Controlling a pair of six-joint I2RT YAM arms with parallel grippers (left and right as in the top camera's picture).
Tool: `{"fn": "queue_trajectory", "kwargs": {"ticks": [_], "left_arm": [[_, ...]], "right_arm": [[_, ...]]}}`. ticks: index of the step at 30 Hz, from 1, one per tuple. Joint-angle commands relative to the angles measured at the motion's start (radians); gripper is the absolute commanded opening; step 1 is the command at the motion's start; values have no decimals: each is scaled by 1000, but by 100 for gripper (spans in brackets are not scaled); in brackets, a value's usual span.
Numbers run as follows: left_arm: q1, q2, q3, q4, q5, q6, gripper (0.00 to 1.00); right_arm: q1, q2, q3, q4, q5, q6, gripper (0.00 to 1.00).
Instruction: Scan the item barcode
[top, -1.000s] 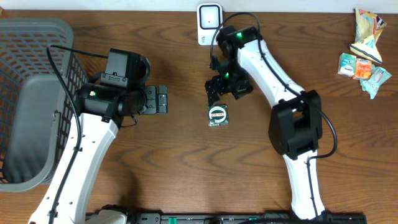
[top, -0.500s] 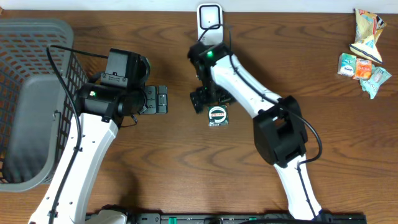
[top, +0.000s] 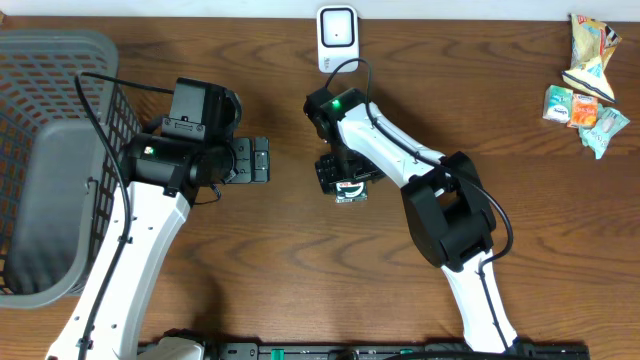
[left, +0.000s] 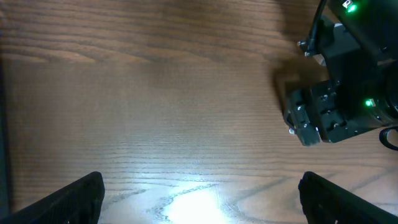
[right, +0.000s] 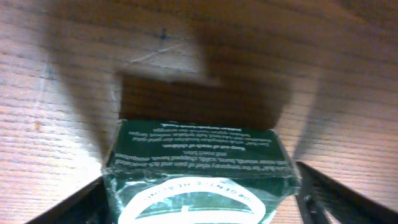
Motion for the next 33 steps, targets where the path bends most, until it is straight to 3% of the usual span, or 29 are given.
{"fn": "queue_trajectory", "kwargs": {"ticks": [1,4,33], "left_arm": [[1,-6,11,0,-5,6,98],[2,-6,11,0,-5,6,98],[1,-6,11,0,-5,6,97]], "right_arm": [[5,-14,-15,0,-12,17,75],[5,-14,-15,-6,-27,17,67],[-49,-13,-85,81,-143,-26,63]]}}
